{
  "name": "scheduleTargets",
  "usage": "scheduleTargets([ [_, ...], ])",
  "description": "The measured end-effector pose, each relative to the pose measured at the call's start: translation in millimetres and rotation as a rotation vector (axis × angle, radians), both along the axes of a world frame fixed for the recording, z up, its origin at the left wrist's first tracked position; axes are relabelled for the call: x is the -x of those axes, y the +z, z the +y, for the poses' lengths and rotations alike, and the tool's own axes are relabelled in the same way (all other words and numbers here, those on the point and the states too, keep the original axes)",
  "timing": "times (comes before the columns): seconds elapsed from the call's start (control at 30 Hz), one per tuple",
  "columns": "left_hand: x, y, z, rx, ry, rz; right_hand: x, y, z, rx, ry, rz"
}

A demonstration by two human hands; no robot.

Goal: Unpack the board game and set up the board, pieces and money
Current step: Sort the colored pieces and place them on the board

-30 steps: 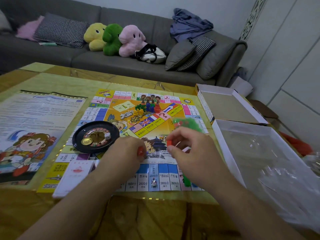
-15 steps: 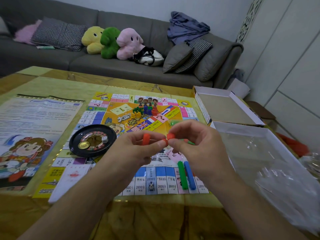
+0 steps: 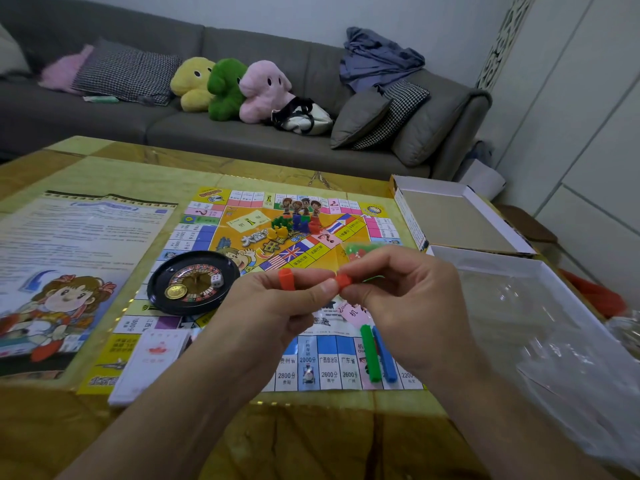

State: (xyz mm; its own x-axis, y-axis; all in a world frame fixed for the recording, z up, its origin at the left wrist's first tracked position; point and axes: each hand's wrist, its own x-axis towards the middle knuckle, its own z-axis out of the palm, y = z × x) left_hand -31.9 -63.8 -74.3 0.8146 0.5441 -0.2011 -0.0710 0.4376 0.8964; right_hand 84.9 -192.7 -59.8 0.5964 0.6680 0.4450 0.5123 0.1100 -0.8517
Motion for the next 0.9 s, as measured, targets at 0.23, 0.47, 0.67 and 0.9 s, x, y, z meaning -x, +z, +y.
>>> scheduleTargets([
  [0.23, 3, 11, -5, -0.051, -0.037, -0.026, 5, 0, 0, 0.054, 0.019, -0.195],
  [0.47, 2, 4, -16, -0.237, 0.061, 0.066, 10, -11, 3, 0.175, -0.066, -0.079],
  [0.67, -9, -16, -9, -0.16, 0.121, 0.178, 10, -31, 18, 0.275, -0.122, 0.021],
  [0.9, -14, -30, 7, -0.188, -0.041, 0.276, -1, -36, 16, 0.316, -0.14, -0.241],
])
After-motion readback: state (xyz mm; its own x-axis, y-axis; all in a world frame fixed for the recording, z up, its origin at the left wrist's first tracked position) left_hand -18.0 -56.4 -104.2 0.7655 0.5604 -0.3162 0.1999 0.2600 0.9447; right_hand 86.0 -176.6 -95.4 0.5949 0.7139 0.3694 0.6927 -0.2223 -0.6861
